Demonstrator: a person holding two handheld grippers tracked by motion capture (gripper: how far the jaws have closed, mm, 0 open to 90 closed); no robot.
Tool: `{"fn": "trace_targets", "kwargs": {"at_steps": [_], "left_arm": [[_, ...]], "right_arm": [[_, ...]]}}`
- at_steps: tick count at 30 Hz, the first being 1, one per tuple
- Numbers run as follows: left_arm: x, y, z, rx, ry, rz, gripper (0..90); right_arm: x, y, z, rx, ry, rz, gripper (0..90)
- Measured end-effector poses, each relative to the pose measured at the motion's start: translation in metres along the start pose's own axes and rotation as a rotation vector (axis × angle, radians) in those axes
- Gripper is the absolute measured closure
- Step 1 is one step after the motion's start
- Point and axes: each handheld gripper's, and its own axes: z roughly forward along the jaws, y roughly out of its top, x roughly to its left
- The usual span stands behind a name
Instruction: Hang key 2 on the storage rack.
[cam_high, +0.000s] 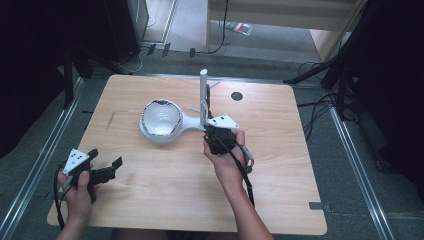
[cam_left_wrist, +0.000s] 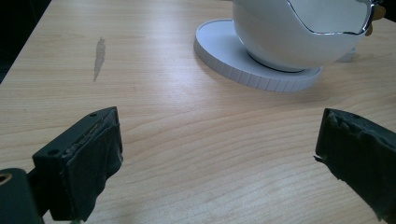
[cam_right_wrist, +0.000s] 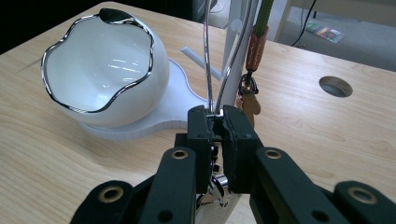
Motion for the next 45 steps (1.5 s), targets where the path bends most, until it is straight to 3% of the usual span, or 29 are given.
{"fn": "trace_targets", "kwargs": {"at_steps": [6, 31, 35, 38, 45], "left_arm": [[0.0, 0.0, 0.0, 0.002, -0.002, -0.001, 1.2], [-0.001, 0.0, 0.0, -0.003, -0.001, 0.0, 1.2], [0.0, 0.0, 0.0, -0.002, -0.001, 0.001, 1.2], [-0.001, 0.0, 0.0, -0.003, -0.001, 0.001, 1.2], [-0.001, 0.0, 0.0, -0.002, -0.001, 0.002, 1.2]], "right_arm": [[-0.002, -0.002, 0.009, 0.011, -0.026, 0.016, 83.4], [-0.009, -0.012, 0.051, 0.075, -0.028, 0.035, 81.7], [-0.012, -0.013, 0.052, 0.04, 0.015, 0.023, 72.6], [-0.012, -0.012, 0.05, 0.012, 0.033, -0.013, 62.3], [-0.017, -0.014, 0.044, -0.039, 0.076, -0.034, 40.1]]}}
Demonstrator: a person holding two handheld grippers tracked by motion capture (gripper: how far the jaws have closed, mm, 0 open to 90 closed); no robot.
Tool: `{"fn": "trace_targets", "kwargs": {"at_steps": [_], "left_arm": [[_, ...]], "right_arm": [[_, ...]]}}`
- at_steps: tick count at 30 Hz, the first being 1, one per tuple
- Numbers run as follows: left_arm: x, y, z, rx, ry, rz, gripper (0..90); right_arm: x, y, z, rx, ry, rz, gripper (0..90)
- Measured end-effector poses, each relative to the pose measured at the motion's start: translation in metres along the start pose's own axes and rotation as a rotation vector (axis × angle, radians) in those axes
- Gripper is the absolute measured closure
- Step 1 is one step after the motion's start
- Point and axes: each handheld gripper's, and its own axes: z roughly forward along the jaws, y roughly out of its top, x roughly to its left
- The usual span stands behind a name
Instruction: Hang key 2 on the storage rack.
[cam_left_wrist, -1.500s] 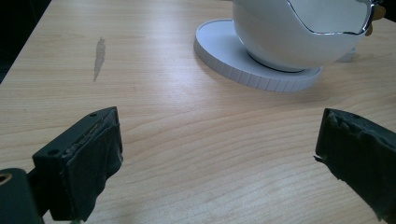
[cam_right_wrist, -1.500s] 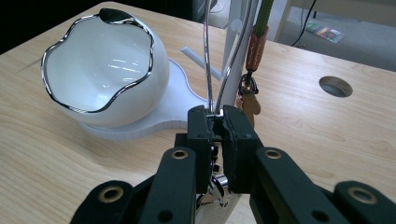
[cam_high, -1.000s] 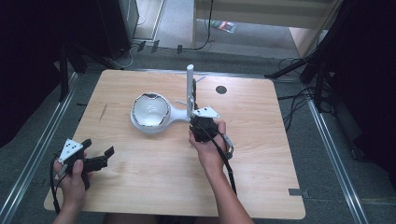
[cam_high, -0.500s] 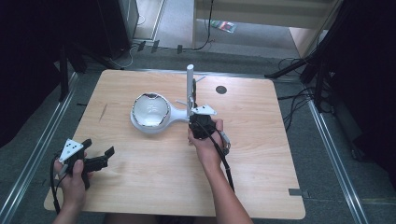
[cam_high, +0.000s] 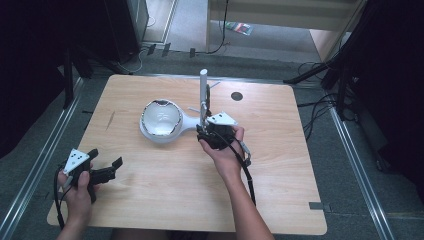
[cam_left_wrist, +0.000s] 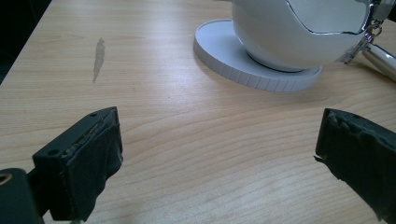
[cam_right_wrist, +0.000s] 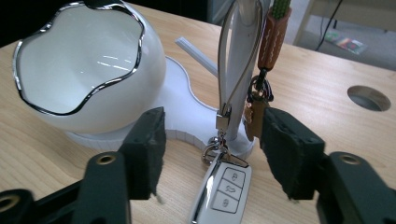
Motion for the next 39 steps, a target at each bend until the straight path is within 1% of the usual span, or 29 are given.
{"fn": "trace_targets", "kwargs": {"at_steps": [4, 5, 8, 9, 10, 13, 14, 17, 23, 26, 39], "left_arm": [[0.0, 0.0, 0.0, 0.0, 0.0, 0.0, 1.2], [0.0, 0.0, 0.0, 0.0, 0.0, 0.0, 1.2], [0.0, 0.0, 0.0, 0.002, 0.001, 0.001, 1.2], [0.0, 0.0, 0.0, 0.003, 0.002, 0.002, 1.2], [0.0, 0.0, 0.0, 0.003, 0.001, 0.003, 1.2], [0.0, 0.0, 0.0, 0.003, 0.002, 0.002, 1.2], [0.0, 0.0, 0.0, 0.002, 0.002, 0.003, 1.2], [0.0, 0.0, 0.0, 0.003, 0.002, 0.003, 1.2], [-0.001, 0.0, 0.0, 0.004, 0.002, 0.006, 1.2], [-0.001, 0.0, 0.0, 0.005, 0.001, 0.005, 1.2], [-0.001, 0.0, 0.0, 0.006, 0.005, 0.008, 1.2]], "right_arm": [[-0.004, -0.001, -0.006, -0.011, 0.001, 0.001, 30.6], [-0.005, -0.001, -0.008, -0.013, -0.005, 0.002, 28.2], [-0.007, -0.002, -0.014, -0.004, -0.028, -0.006, 16.3], [-0.009, -0.003, -0.017, 0.001, -0.04, 0.001, 12.1], [-0.01, -0.003, -0.018, 0.001, -0.047, 0.002, 11.5], [-0.016, -0.006, -0.024, -0.001, -0.063, 0.028, 4.4], [-0.018, -0.007, -0.025, 0.004, -0.064, 0.025, 1.3], [-0.022, -0.009, -0.03, 0.007, -0.057, 0.025, 0.8], [-0.027, -0.013, -0.041, 0.002, -0.077, 0.006, 0.8], [-0.03, -0.017, -0.046, -0.006, -0.081, 0.01, 0.8], [-0.048, -0.038, -0.066, -0.005, -0.095, 0.033, 0.8]]}}
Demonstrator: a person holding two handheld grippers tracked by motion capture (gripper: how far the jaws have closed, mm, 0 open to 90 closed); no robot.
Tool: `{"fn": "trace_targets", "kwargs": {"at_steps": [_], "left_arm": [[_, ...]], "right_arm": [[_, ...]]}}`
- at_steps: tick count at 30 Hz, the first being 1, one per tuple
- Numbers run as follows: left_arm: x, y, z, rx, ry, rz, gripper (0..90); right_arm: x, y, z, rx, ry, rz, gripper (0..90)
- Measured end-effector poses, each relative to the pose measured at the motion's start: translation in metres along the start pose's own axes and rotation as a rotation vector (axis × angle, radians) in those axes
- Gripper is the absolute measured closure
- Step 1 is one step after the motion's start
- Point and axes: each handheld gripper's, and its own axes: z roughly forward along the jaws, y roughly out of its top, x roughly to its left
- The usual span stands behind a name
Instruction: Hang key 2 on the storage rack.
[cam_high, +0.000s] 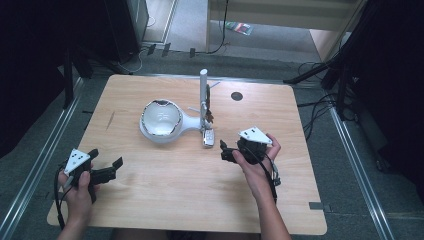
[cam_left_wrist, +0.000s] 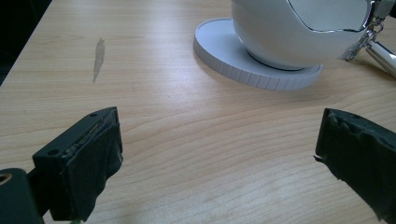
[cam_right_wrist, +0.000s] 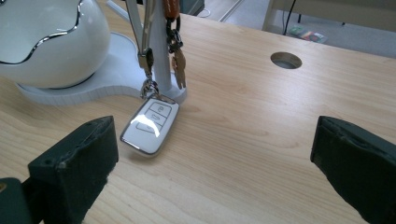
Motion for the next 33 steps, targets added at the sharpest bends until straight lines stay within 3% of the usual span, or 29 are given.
{"fn": "trace_targets", "kwargs": {"at_steps": [12, 33], "left_arm": [[0.0, 0.0, 0.0, 0.002, 0.0, 0.0, 1.2], [0.0, 0.0, 0.0, 0.003, 0.001, 0.004, 1.2]], "right_arm": [[-0.02, -0.023, -0.016, 0.003, -0.013, 0.023, 0.8], [-0.061, -0.062, -0.049, 0.013, -0.08, 0.093, 0.8]]}}
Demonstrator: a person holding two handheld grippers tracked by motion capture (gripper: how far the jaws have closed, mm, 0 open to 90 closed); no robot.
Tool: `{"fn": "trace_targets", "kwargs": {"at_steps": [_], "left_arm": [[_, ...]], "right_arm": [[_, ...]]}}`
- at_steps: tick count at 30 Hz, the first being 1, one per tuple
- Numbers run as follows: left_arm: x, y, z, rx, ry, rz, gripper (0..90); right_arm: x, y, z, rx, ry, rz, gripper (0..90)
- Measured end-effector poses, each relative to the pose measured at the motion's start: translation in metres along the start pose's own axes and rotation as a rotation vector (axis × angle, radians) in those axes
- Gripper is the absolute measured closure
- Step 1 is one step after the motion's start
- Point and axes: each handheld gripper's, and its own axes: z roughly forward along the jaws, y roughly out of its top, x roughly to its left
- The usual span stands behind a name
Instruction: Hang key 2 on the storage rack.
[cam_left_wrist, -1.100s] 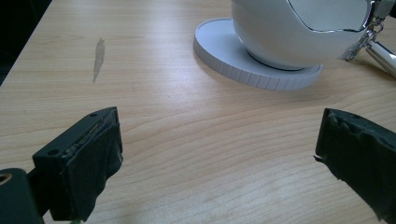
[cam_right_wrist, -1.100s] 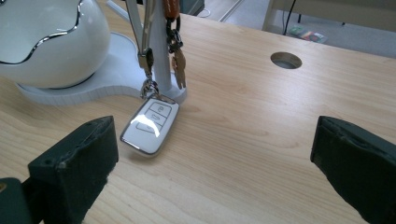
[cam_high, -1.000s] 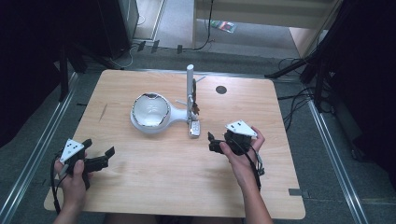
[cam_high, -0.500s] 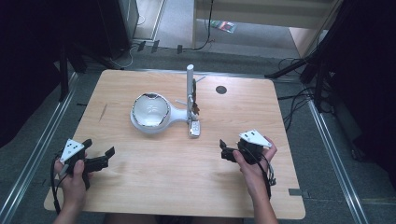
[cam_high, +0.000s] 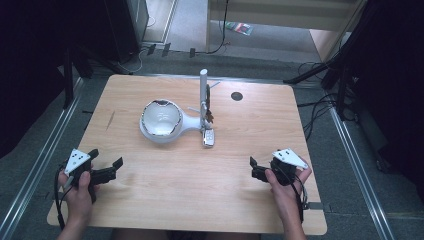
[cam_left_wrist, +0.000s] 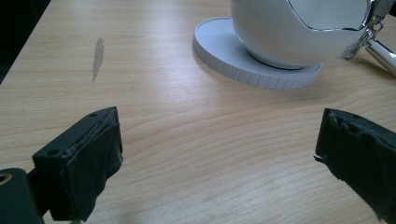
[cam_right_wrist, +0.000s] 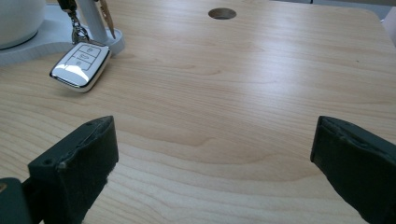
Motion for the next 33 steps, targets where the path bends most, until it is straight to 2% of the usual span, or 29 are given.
{"fn": "trace_targets", "kwargs": {"at_steps": [19, 29, 33], "left_arm": [[-0.001, 0.0, 0.0, 0.002, -0.001, 0.003, 1.2], [-0.001, 0.0, 0.0, 0.001, -0.002, 0.003, 1.2], [-0.001, 0.0, 0.0, 0.002, -0.002, 0.003, 1.2]], "right_arm": [[-0.034, -0.026, -0.022, 0.004, -0.063, 0.033, 0.8], [-0.051, -0.04, -0.036, -0.001, -0.084, 0.074, 0.8], [-0.058, -0.047, -0.042, 0.006, -0.098, 0.072, 0.8]]}}
